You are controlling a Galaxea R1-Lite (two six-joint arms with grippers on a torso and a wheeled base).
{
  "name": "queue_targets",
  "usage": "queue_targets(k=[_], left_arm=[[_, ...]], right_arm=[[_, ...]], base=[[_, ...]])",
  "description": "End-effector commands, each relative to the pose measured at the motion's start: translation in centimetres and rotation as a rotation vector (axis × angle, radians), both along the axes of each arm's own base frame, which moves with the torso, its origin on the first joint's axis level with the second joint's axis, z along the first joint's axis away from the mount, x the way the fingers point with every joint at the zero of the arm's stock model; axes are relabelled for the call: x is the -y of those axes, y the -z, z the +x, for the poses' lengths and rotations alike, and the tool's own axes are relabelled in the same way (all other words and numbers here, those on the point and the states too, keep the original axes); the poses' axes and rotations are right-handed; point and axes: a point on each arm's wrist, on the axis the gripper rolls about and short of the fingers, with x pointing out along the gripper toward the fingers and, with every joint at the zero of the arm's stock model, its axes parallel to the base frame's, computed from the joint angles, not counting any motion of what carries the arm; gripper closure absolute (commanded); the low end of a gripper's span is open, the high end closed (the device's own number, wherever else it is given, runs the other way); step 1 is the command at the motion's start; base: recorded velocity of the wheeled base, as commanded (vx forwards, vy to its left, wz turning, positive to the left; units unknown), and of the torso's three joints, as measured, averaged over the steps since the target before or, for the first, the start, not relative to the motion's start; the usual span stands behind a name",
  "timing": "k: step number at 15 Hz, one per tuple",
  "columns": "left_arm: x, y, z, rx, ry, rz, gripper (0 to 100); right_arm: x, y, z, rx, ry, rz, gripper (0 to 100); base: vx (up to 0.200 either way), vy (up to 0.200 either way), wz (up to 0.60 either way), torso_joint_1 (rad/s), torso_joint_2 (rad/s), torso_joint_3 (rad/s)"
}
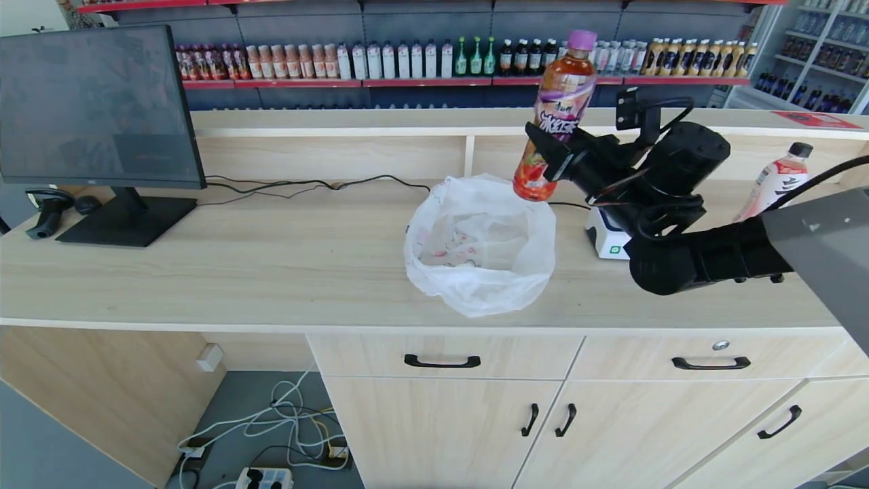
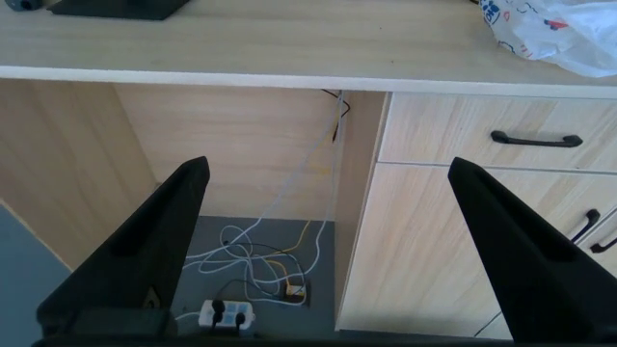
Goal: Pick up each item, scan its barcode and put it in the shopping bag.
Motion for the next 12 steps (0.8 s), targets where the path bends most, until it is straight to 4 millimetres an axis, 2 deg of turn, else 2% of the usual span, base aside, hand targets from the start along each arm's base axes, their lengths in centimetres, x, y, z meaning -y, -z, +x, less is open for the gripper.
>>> queue_targets(k=[1, 6, 11, 12], left_arm=[[0.0, 0.0, 0.0, 0.001, 0.000, 0.000, 0], [0.0, 0.0, 0.0, -0.001, 0.000, 0.000, 0], [0.0, 0.0, 0.0, -0.001, 0.000, 0.000, 0], [0.0, 0.0, 0.0, -0.001, 0.000, 0.000, 0]], right_arm=[[-1.8, 4.1, 2.3, -0.067, -0.025, -0.014, 100], [-3.2, 5.6, 2.4, -0.120, -0.021, 0.026, 100], [-5.8, 8.7, 2.8, -0.169, -0.073, 0.033, 100], [-6.0, 8.9, 2.7, -0.159, -0.078, 0.038, 100]], base=[[0.000, 0.000, 0.00, 0.000, 0.00, 0.000], [0.000, 0.000, 0.00, 0.000, 0.00, 0.000], [0.000, 0.000, 0.00, 0.000, 0.00, 0.000], [0.000, 0.000, 0.00, 0.000, 0.00, 0.000]])
